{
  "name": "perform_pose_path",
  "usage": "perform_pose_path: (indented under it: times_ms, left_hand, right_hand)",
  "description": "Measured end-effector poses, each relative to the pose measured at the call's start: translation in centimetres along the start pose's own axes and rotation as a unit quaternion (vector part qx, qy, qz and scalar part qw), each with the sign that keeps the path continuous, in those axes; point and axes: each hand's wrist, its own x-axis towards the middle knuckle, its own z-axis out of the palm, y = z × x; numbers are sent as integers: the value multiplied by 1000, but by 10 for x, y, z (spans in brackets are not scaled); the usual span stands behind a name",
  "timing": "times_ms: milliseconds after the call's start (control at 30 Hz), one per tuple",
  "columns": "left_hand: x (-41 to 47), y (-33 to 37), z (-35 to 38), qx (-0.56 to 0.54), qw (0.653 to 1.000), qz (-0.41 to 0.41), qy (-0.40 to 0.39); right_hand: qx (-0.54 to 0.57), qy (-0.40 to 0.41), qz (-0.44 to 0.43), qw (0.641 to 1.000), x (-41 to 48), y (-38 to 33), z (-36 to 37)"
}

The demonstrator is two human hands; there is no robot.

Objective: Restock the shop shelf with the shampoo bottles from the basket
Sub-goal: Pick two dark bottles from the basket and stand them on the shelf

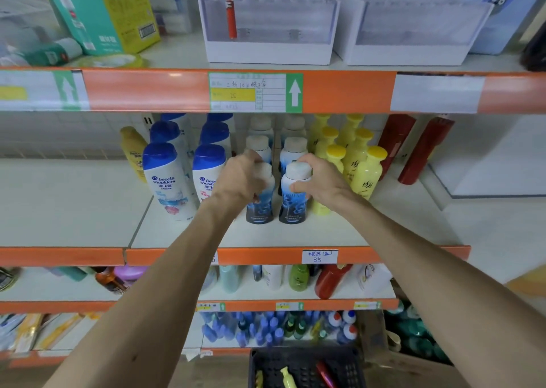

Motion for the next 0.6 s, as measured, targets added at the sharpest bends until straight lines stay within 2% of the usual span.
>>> perform_pose_path:
  times_ms: [100, 400, 600]
  left_hand:
    - [6, 0, -4, 110, 994, 23, 5]
    - [18, -1, 2, 114, 993, 32, 0]
    - [19, -3, 2, 128, 990, 51, 0]
  right_hand:
    - [-22, 14, 10, 1000, 3, 0, 3]
    - [-13, 40, 15, 999, 11, 0, 9]
    - [-22, 17, 25, 999, 13, -3, 6]
